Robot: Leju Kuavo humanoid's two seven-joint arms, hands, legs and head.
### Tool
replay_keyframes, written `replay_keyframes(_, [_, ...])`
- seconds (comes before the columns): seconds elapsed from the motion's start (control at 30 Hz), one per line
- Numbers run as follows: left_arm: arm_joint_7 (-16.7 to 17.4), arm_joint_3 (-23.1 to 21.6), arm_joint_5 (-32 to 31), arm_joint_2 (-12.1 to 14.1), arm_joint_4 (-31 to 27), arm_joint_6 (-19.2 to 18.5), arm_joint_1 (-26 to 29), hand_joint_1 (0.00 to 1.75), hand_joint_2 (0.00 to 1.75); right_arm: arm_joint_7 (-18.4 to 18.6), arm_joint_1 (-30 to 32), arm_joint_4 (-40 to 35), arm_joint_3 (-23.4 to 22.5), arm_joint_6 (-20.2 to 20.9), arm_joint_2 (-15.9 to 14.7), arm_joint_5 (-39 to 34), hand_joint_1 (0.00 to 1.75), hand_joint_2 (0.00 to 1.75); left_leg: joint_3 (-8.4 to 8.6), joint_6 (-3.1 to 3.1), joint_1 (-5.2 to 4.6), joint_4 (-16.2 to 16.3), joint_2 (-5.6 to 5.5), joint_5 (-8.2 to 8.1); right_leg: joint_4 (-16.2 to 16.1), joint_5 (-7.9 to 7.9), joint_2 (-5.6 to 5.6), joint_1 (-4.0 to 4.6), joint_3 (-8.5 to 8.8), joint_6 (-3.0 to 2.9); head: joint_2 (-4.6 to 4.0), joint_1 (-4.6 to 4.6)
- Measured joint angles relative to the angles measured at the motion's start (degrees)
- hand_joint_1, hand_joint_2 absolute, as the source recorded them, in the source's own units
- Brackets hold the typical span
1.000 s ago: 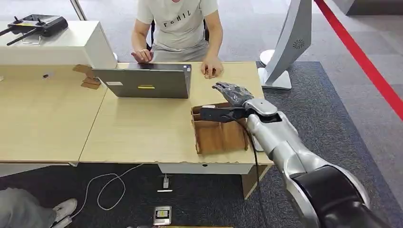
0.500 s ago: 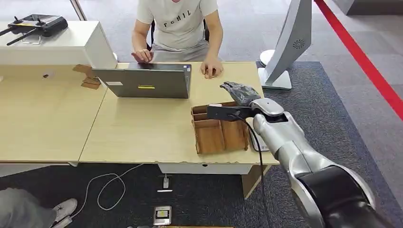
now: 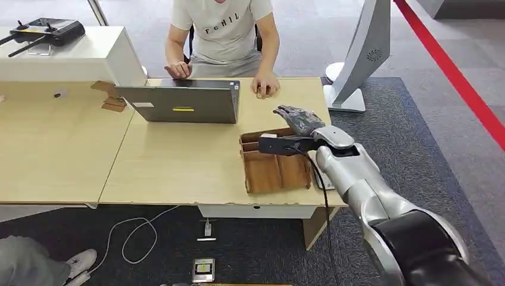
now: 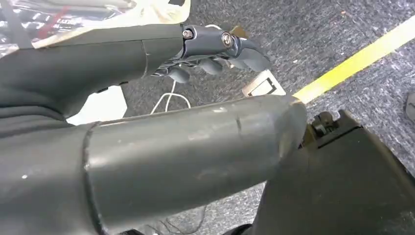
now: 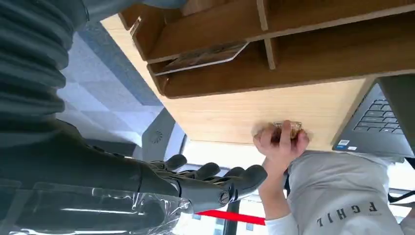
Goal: Pass the card to the sensor for recognition and then transmit it.
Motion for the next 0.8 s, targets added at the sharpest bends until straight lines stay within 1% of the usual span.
replay_keyframes(0.8, [0.9,0.0,-0.5,0.0,0.0,0.2,0.3,0.0,0.0,-0.2,0.6,0.0,0.1,-0.1,0.0,-0.1,0.0,1.75,0.0,0.0,0.0,0.0,0.0,0.0,0.0,0.0,0.0,0.0,0.0,0.0,0.0,0.0])
